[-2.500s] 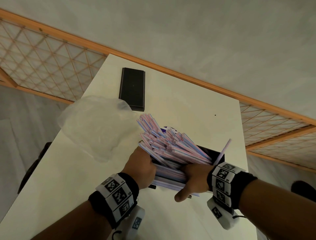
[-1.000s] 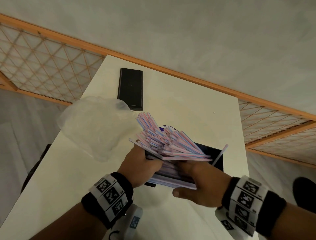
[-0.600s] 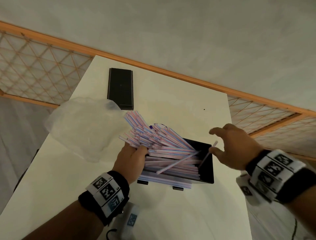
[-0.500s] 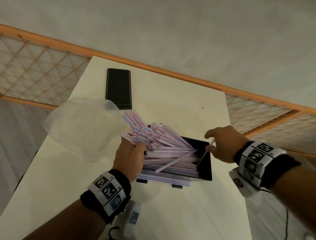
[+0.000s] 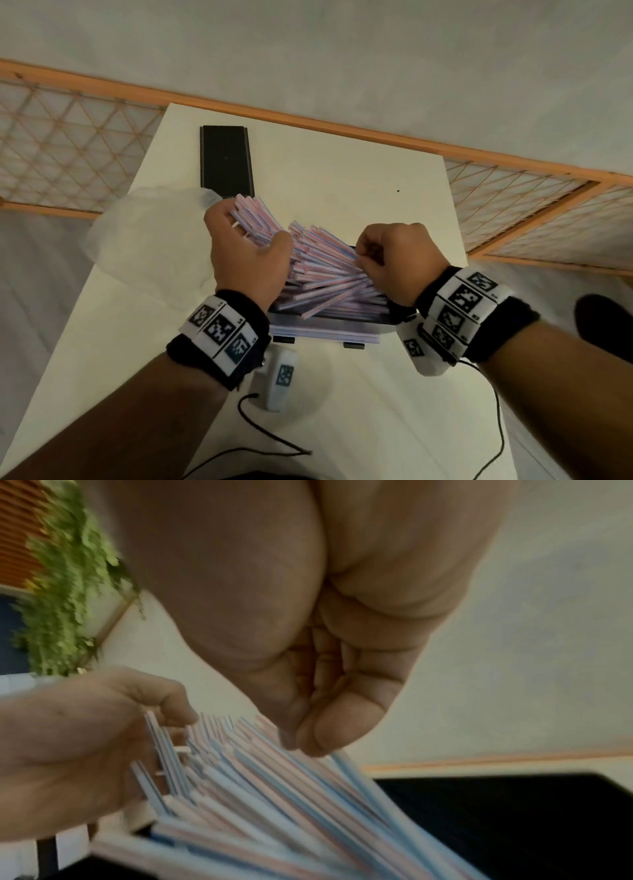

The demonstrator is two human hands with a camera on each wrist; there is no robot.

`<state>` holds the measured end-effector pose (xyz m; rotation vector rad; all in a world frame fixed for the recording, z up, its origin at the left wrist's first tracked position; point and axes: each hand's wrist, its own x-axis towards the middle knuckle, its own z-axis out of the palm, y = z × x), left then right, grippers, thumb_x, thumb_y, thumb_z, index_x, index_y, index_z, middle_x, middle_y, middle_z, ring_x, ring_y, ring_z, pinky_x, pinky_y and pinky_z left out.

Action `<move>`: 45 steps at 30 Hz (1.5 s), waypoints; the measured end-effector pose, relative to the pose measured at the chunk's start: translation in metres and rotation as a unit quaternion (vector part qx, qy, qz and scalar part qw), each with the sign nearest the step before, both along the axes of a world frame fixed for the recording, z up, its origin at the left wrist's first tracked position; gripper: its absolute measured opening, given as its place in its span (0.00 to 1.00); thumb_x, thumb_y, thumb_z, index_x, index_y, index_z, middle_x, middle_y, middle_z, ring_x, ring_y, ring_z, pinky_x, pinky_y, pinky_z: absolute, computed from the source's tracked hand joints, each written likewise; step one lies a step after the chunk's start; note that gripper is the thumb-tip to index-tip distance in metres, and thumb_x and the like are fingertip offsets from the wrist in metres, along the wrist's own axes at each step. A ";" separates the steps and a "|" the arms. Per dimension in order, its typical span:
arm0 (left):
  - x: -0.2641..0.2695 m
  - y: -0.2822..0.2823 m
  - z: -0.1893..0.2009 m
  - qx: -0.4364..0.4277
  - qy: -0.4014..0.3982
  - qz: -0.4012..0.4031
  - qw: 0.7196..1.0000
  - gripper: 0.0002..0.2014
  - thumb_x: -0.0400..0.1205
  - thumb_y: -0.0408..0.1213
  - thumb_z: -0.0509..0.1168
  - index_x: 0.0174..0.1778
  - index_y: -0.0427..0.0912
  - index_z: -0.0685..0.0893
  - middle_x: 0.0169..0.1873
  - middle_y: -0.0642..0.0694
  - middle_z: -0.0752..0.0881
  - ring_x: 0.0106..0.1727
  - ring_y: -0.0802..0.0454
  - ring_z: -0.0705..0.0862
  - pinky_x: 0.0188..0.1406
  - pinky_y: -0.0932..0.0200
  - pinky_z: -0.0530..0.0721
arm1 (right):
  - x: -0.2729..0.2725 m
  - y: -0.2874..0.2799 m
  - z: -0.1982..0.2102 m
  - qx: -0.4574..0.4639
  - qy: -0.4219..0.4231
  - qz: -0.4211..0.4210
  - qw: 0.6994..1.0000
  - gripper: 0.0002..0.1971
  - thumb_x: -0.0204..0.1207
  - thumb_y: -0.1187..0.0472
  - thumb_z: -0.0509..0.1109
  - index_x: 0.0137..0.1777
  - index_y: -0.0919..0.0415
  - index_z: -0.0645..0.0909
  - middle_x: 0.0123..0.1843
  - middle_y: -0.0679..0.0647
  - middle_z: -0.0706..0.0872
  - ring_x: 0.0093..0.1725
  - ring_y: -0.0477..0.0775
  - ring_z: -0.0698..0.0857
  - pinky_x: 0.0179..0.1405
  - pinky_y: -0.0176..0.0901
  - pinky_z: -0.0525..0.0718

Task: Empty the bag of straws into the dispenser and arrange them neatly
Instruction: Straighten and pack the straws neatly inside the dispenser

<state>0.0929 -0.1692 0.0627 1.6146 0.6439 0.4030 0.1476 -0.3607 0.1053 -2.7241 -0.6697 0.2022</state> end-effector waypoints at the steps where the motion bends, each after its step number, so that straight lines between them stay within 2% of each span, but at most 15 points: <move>1: 0.002 0.000 -0.001 -0.002 -0.005 0.002 1.000 0.29 0.76 0.25 0.72 0.71 0.43 0.69 0.47 0.64 0.78 0.38 0.84 0.81 0.35 0.83 0.78 | -0.003 0.001 0.005 0.027 -0.022 0.009 0.999 0.03 0.71 0.64 0.78 0.41 0.59 0.86 0.30 0.45 0.83 0.32 0.52 0.81 0.38 0.40 0.77; 4: 0.008 -0.001 0.001 -0.019 -0.014 0.018 1.000 0.29 0.77 0.25 0.71 0.72 0.42 0.68 0.46 0.60 0.78 0.35 0.81 0.82 0.34 0.81 0.78 | -0.013 0.015 0.022 0.084 -0.052 0.060 0.993 0.05 0.71 0.64 0.79 0.39 0.57 0.85 0.29 0.43 0.81 0.29 0.48 0.79 0.32 0.34 0.72; 8: 0.012 0.001 -0.001 -0.112 -0.026 0.059 0.992 0.23 0.79 0.28 0.70 0.67 0.44 0.71 0.47 0.58 0.80 0.38 0.68 0.85 0.42 0.65 0.82 | -0.036 0.045 0.013 0.121 0.020 0.146 0.982 0.08 0.68 0.61 0.82 0.41 0.60 0.85 0.35 0.47 0.86 0.32 0.41 0.76 0.33 0.32 0.71; 10: 0.010 0.005 -0.002 -0.155 -0.042 0.081 0.984 0.22 0.77 0.35 0.71 0.65 0.46 0.71 0.52 0.54 0.81 0.42 0.67 0.83 0.45 0.66 0.81 | -0.041 0.040 0.001 0.148 0.028 0.123 0.981 0.11 0.67 0.56 0.82 0.43 0.61 0.85 0.37 0.49 0.86 0.32 0.36 0.76 0.34 0.27 0.69; 12: 0.007 0.010 -0.004 -0.201 -0.047 0.091 0.974 0.25 0.72 0.45 0.70 0.64 0.48 0.71 0.58 0.47 0.81 0.50 0.56 0.82 0.51 0.61 0.79 | -0.036 0.018 -0.006 0.145 -0.011 0.066 0.987 0.12 0.67 0.51 0.79 0.40 0.59 0.84 0.35 0.48 0.83 0.32 0.41 0.74 0.34 0.31 0.69; 17: -0.004 0.005 -0.012 -0.220 -0.034 0.065 0.973 0.27 0.73 0.49 0.70 0.65 0.47 0.71 0.57 0.46 0.78 0.52 0.53 0.78 0.59 0.54 0.77 | -0.024 -0.043 -0.040 -0.060 0.032 0.015 0.998 0.14 0.71 0.44 0.72 0.39 0.54 0.83 0.37 0.47 0.80 0.41 0.56 0.82 0.40 0.45 0.75; 20: -0.006 0.003 -0.013 -0.212 -0.035 0.072 0.974 0.28 0.67 0.50 0.71 0.61 0.48 0.73 0.57 0.44 0.80 0.53 0.52 0.79 0.61 0.51 0.80 | -0.032 -0.044 -0.064 -0.048 0.007 0.015 0.999 0.21 0.75 0.38 0.58 0.35 0.52 0.81 0.34 0.41 0.74 0.40 0.56 0.80 0.45 0.50 0.73; 25: -0.002 0.005 -0.017 -0.237 -0.036 0.094 0.966 0.28 0.61 0.55 0.73 0.54 0.53 0.75 0.56 0.38 0.83 0.58 0.36 0.85 0.67 0.30 0.82 | -0.031 -0.043 -0.078 -0.015 -0.039 -0.010 0.999 0.24 0.79 0.38 0.53 0.30 0.50 0.79 0.28 0.38 0.69 0.36 0.52 0.74 0.45 0.47 0.61; 29: 0.000 0.004 -0.016 -0.245 -0.040 0.090 0.965 0.26 0.66 0.50 0.72 0.57 0.48 0.74 0.52 0.42 0.80 0.49 0.48 0.83 0.56 0.44 0.84 | -0.034 -0.041 -0.077 -0.036 -0.089 0.028 0.995 0.32 0.84 0.36 0.49 0.22 0.50 0.76 0.21 0.43 0.77 0.28 0.54 0.78 0.41 0.46 0.50; 32: 0.002 0.005 -0.023 -0.257 -0.044 0.103 0.960 0.21 0.74 0.44 0.71 0.59 0.44 0.73 0.48 0.45 0.80 0.45 0.51 0.81 0.50 0.49 0.82 | -0.035 -0.036 -0.074 -0.033 -0.134 0.038 0.990 0.39 0.86 0.35 0.44 0.19 0.52 0.78 0.17 0.46 0.78 0.21 0.54 0.77 0.44 0.46 0.58; 35: 0.003 0.007 -0.025 -0.268 -0.037 0.107 0.957 0.21 0.74 0.43 0.71 0.61 0.43 0.74 0.47 0.45 0.80 0.45 0.51 0.81 0.46 0.52 0.81 | -0.037 -0.021 -0.060 0.039 -0.131 0.023 0.990 0.36 0.86 0.34 0.42 0.21 0.50 0.70 0.15 0.49 0.72 0.18 0.59 0.75 0.31 0.36 0.59; 38: 0.005 0.010 -0.024 -0.288 -0.039 0.120 0.949 0.25 0.69 0.45 0.72 0.60 0.41 0.75 0.51 0.44 0.81 0.49 0.49 0.82 0.52 0.50 0.82 | -0.043 0.009 -0.043 0.087 -0.102 0.030 0.991 0.31 0.84 0.30 0.39 0.28 0.48 0.64 0.18 0.47 0.66 0.19 0.64 0.76 0.23 0.37 0.57; 40: 0.006 0.014 -0.025 -0.317 -0.038 0.120 0.940 0.28 0.71 0.44 0.74 0.61 0.33 0.76 0.50 0.38 0.81 0.51 0.40 0.83 0.54 0.44 0.84 | -0.049 0.031 -0.035 0.109 -0.104 0.055 0.987 0.34 0.84 0.30 0.39 0.29 0.53 0.69 0.20 0.50 0.74 0.22 0.64 0.79 0.21 0.43 0.68; 42: 0.006 0.016 -0.028 -0.370 -0.031 0.095 0.924 0.35 0.70 0.46 0.74 0.67 0.26 0.74 0.57 0.23 0.81 0.57 0.23 0.84 0.57 0.30 0.85 | -0.054 0.053 -0.030 0.133 -0.095 0.086 0.983 0.38 0.83 0.30 0.39 0.33 0.57 0.78 0.27 0.52 0.83 0.29 0.63 0.83 0.25 0.47 0.75; 45: 0.005 0.018 -0.033 -0.408 -0.012 0.074 0.910 0.38 0.70 0.48 0.72 0.72 0.28 0.73 0.65 0.19 0.79 0.64 0.18 0.81 0.60 0.23 0.82 | -0.056 0.065 -0.040 0.166 -0.062 0.103 0.979 0.35 0.83 0.29 0.41 0.35 0.58 0.74 0.32 0.52 0.77 0.33 0.62 0.79 0.30 0.46 0.72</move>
